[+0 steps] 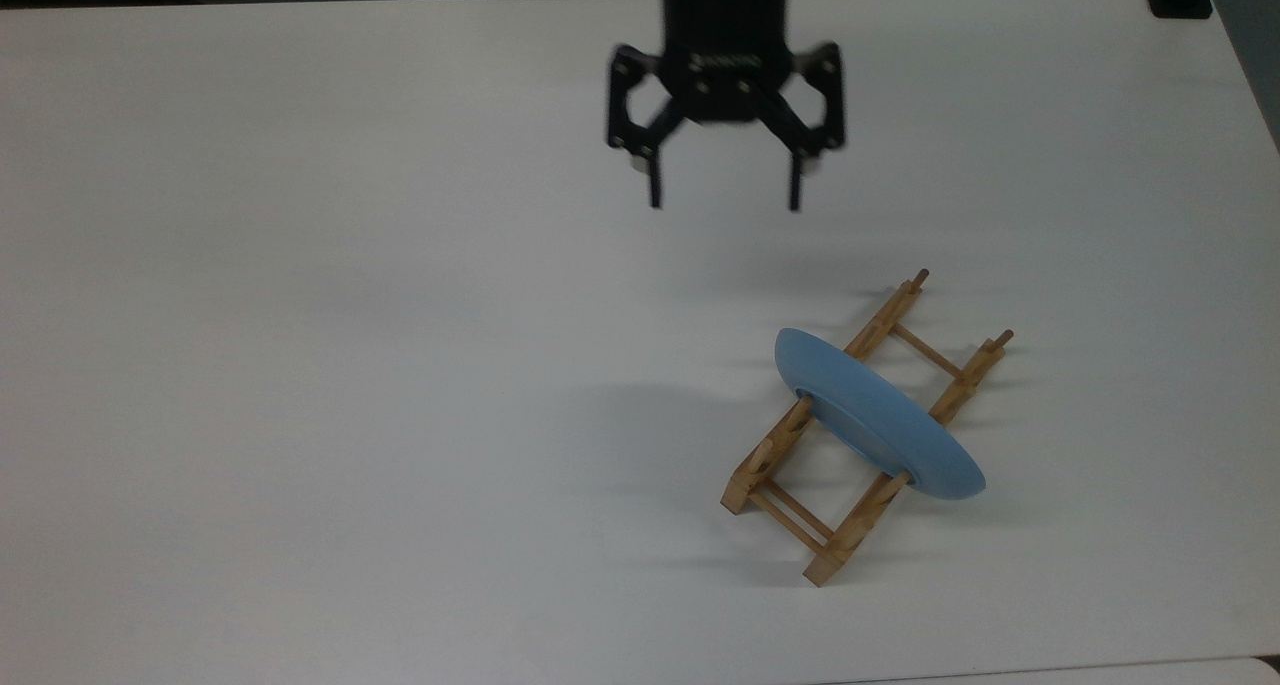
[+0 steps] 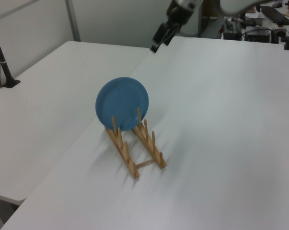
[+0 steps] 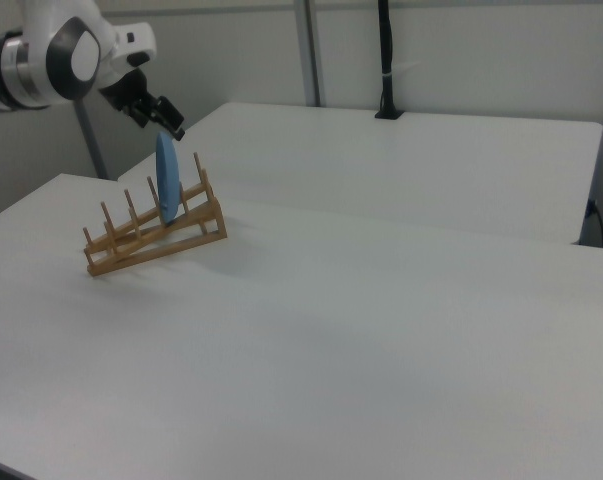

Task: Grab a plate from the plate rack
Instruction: 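Lower the gripper onto the plate rim and close on it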

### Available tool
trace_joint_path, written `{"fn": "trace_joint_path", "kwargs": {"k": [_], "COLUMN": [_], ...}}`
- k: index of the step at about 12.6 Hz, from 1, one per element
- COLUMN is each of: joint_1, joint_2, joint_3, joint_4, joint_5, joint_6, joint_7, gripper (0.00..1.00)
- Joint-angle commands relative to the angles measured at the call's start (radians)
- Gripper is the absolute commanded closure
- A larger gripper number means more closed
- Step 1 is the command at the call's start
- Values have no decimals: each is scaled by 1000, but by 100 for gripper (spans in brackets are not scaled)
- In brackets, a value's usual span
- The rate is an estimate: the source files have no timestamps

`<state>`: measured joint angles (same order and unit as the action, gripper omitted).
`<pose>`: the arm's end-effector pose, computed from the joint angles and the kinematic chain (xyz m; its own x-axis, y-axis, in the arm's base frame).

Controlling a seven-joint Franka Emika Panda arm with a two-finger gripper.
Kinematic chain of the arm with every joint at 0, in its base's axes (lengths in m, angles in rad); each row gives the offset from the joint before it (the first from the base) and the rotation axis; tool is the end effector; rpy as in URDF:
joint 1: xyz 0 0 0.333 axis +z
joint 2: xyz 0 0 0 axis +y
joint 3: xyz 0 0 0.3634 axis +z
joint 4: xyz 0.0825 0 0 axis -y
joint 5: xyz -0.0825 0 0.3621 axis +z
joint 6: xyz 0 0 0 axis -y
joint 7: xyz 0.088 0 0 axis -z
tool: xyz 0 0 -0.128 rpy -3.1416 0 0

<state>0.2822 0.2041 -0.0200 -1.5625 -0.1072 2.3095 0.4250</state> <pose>0.6450 0.1707 0.6187 0.8498 -0.1260 0.5119 -0.0793 -0.9905 -0.1121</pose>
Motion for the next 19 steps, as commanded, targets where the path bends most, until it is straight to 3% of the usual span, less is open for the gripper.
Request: {"fn": "trace_joint_path", "kwargs": {"k": [1, 5, 6, 11, 14, 16, 19], "joint_1": [66, 110, 114, 124, 126, 132, 134], "joint_2": [89, 158, 175, 277, 297, 298, 293], "joint_3": [-8, -8, -8, -8, -8, -8, -8], "joint_4": [19, 24, 35, 129, 151, 150, 150], "joint_5": [-180, -405, -437, -616, -657, -657, -657], "joint_6": [96, 148, 169, 176, 176, 176, 174], "joint_7": [229, 424, 452, 606, 620, 620, 620], "gripper": [0, 11, 20, 21, 22, 42, 53]}}
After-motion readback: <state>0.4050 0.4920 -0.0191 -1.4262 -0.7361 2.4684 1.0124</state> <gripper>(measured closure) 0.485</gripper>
